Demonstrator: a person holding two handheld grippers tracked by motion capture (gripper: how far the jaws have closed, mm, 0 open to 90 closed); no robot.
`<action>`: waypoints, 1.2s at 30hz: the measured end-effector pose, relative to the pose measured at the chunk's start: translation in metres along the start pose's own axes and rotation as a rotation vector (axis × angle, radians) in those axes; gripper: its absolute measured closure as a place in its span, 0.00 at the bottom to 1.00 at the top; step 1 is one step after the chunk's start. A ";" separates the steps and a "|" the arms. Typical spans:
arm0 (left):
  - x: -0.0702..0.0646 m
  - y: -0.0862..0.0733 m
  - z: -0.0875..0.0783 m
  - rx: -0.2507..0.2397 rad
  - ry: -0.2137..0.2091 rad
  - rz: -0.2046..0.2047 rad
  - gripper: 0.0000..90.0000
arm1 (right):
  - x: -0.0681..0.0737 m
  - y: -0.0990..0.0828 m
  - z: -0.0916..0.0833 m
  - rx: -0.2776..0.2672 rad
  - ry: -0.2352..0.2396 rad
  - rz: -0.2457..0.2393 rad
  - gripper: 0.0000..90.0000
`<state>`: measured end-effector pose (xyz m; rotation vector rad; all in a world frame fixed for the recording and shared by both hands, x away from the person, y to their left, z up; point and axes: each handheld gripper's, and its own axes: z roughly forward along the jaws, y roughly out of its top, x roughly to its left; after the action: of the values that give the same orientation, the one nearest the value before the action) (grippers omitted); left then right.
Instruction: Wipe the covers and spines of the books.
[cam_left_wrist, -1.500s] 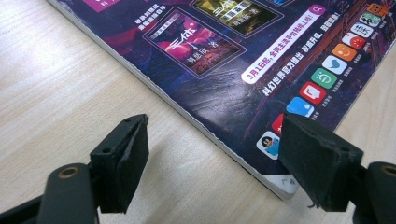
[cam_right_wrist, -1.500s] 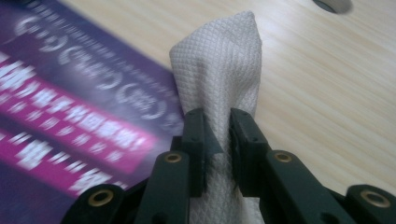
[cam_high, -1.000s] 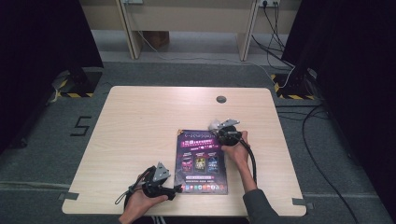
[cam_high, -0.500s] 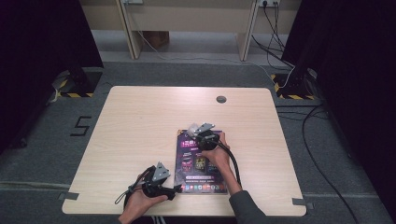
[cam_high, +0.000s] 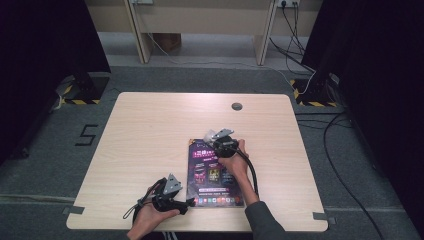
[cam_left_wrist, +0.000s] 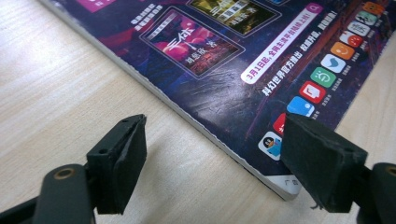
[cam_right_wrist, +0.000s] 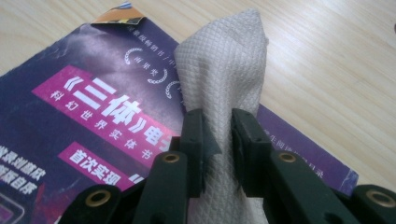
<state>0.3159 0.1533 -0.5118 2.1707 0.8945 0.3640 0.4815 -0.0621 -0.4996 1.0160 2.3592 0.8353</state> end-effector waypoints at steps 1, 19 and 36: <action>-0.001 0.000 0.000 0.001 -0.003 0.004 0.24 | 0.001 0.001 0.001 -0.003 -0.001 0.003 0.84; 0.000 0.001 0.001 0.011 -0.019 0.001 0.24 | 0.049 0.029 0.017 -0.013 0.093 -0.077 0.83; 0.000 0.001 0.000 0.010 -0.022 -0.004 0.25 | 0.043 0.040 0.026 -0.020 0.108 -0.019 0.85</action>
<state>0.3169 0.1529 -0.5115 2.1773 0.8902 0.3344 0.4896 0.0018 -0.4978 0.9616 2.4418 0.9261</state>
